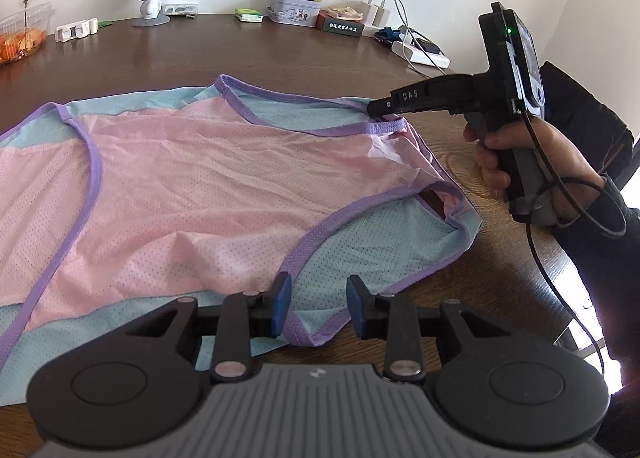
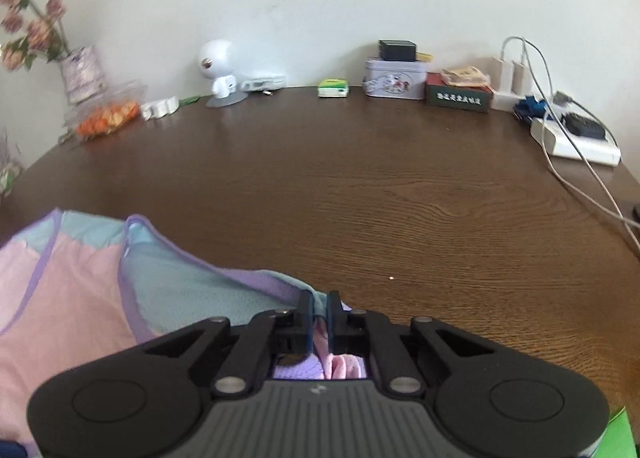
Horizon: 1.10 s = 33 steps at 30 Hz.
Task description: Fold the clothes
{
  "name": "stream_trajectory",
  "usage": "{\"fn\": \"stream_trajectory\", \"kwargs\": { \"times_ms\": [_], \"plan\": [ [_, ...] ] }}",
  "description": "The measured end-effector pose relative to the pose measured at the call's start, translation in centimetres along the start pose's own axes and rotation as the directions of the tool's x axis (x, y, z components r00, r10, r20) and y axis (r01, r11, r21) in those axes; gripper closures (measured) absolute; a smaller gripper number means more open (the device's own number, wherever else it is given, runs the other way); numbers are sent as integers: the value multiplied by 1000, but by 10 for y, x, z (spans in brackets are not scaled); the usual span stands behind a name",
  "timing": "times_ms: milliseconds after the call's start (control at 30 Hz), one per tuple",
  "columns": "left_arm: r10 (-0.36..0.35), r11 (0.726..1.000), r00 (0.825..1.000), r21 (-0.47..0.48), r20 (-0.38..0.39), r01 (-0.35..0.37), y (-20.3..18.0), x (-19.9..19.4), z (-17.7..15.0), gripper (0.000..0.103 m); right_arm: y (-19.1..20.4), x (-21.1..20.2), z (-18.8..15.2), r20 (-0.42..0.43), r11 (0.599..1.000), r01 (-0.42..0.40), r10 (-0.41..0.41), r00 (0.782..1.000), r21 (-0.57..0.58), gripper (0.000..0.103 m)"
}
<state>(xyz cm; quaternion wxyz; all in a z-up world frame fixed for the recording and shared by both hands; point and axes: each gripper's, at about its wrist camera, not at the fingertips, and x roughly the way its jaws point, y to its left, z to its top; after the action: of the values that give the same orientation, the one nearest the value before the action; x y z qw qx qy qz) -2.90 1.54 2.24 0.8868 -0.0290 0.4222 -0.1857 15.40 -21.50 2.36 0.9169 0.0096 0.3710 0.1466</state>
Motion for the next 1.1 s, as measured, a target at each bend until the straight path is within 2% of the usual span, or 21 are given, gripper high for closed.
{"fn": "stream_trajectory", "kwargs": {
  "times_ms": [33,133,200,233,300,367,400,500,533,567,600,633,700,767,867,967,1033,1067,1100],
  "plan": [
    [-2,1000,1000,3,0,2,1,-2,-1,72,-3,1,0,3,1000,-2,2,1000,19,97],
    [-2,1000,1000,-3,23,2,9,-14,-3,72,3,-13,-3,28,1000,7,-7,1000,-23,92],
    [4,1000,999,-8,50,-4,17,-28,-5,71,10,-33,-7,61,998,1,3,998,-56,71],
    [7,1000,998,-11,64,-7,21,-35,-6,68,14,-45,-12,74,996,-40,46,996,-83,67],
    [14,1000,996,-17,91,-12,29,-49,-8,61,26,-71,-23,80,975,-145,160,984,-170,67],
    [35,999,993,-15,113,-34,41,-64,-9,58,45,-92,-42,55,924,-248,275,960,-291,67],
    [67,998,991,-8,113,-67,52,-70,-13,57,57,-100,-53,27,885,-302,333,943,-355,67],
    [172,985,979,10,107,-174,87,-84,-26,57,100,-113,-81,-74,737,-449,481,874,-505,69],
    [200,979,975,5,100,-201,97,-87,-29,57,113,-113,-87,-97,700,-482,514,852,-527,70],
    [225,974,970,-4,92,-226,106,-87,-31,58,129,-111,-93,-121,673,-509,536,835,-537,70],
    [241,971,967,-11,84,-241,113,-89,-32,58,142,-107,-97,-141,664,-525,542,828,-532,71],
    [245,970,966,-11,83,-245,120,-90,-34,58,152,-100,-99,-152,671,-527,535,831,-522,72],
    [246,969,966,-10,81,-246,128,-90,-38,59,165,-91,-103,-171,692,-512,502,848,-510,83],
    [236,972,968,-10,89,-236,135,-91,-43,59,164,-91,-106,-180,703,-520,502,846,-486,87],
    [202,979,974,-8,101,-202,143,-100,-51,63,154,-96,-113,-173,733,-516,495,852,-443,88],
    [182,983,978,16,98,-184,148,-105,-54,65,147,-105,-122,-159,767,-514,494,855,-384,85],
    [186,981,978,43,89,-191,145,-104,-54,78,151,-106,-128,-152,774,-504,485,861,-384,86],
    [185,980,979,58,85,-190,146,-104,-53,84,152,-106,-131,-138,780,-496,482,865,-380,91],
    [175,981,981,68,83,-180,147,-105,-52,98,153,-104,-133,-131,791,-488,476,870,-368,97]
  ]
}}
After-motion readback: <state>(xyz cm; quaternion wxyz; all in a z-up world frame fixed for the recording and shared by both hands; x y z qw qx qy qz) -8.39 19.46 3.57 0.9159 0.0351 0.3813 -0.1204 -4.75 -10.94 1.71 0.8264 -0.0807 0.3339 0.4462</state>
